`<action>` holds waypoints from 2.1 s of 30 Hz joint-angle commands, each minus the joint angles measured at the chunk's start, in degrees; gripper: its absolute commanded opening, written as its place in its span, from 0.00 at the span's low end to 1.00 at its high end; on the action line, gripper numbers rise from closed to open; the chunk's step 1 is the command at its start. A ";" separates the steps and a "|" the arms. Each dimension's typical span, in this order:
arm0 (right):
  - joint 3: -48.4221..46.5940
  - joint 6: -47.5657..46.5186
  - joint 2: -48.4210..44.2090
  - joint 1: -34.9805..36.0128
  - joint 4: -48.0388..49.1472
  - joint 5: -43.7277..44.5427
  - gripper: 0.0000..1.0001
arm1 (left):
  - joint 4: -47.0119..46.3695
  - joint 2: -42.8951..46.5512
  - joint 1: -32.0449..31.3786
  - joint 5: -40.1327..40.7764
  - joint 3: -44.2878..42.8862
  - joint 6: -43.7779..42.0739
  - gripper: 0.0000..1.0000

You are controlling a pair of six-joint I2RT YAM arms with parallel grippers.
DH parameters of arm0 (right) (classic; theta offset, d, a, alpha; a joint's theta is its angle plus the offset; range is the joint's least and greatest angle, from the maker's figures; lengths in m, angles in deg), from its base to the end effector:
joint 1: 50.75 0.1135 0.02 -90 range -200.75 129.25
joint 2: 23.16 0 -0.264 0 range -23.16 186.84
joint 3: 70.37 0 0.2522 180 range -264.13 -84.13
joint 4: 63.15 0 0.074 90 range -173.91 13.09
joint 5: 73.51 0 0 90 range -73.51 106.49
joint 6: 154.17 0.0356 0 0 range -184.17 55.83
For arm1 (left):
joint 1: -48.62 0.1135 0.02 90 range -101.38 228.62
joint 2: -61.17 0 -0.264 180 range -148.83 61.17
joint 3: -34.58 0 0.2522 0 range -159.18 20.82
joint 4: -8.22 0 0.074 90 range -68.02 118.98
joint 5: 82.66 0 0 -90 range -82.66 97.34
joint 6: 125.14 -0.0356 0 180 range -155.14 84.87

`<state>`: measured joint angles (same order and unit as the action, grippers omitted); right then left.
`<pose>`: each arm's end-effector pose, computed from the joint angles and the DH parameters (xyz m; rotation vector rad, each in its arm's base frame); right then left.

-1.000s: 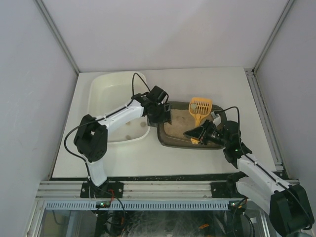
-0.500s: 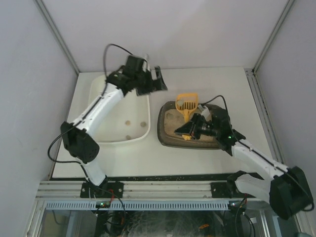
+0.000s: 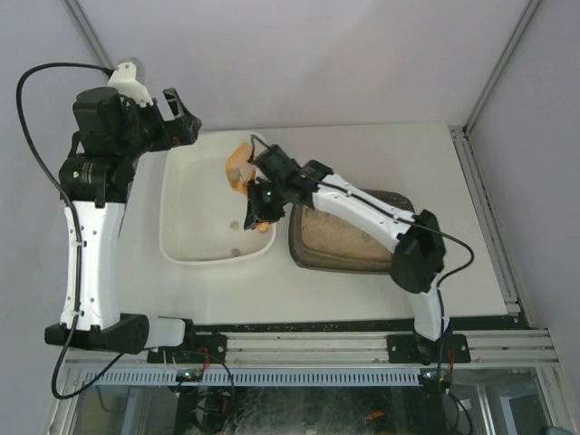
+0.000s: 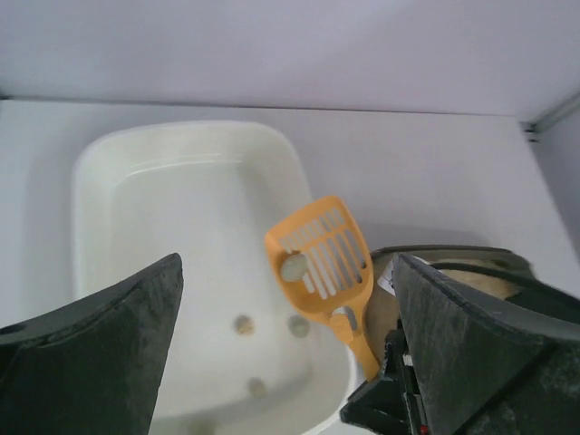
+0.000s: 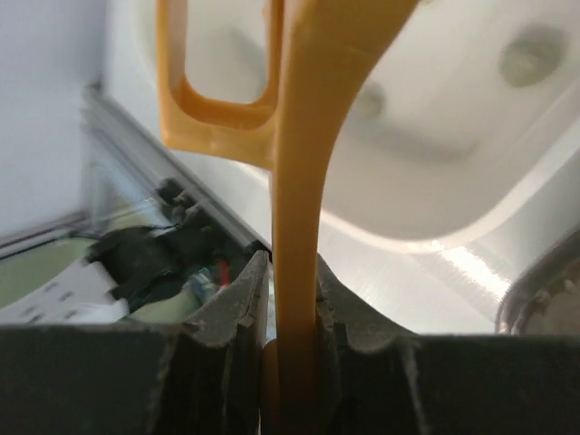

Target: Clean the litter box

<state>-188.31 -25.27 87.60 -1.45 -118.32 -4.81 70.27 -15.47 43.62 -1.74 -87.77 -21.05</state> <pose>0.2742 0.3386 0.3123 -0.4326 2.6329 1.0705 0.2384 -0.0265 0.5202 -0.0372 1.8689 -0.3779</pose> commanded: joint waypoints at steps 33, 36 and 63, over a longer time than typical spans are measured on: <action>-6.40 -13.01 -6.61 12.10 -31.61 47.19 0.00 | 4.51 2.54 9.85 -9.84 11.38 -8.43 1.00; 8.41 -10.36 -19.17 4.12 -26.01 32.66 0.00 | 4.48 -2.05 7.18 -15.02 11.37 -6.61 1.00; 32.13 -12.30 -10.20 -26.70 -15.78 -16.21 0.00 | -0.62 -38.11 -16.55 -13.85 -3.97 15.36 1.00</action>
<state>-153.25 -36.77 74.00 -27.81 -138.93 -17.11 71.17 -55.56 27.36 -14.09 -90.64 -6.73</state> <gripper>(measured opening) 0.189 0.997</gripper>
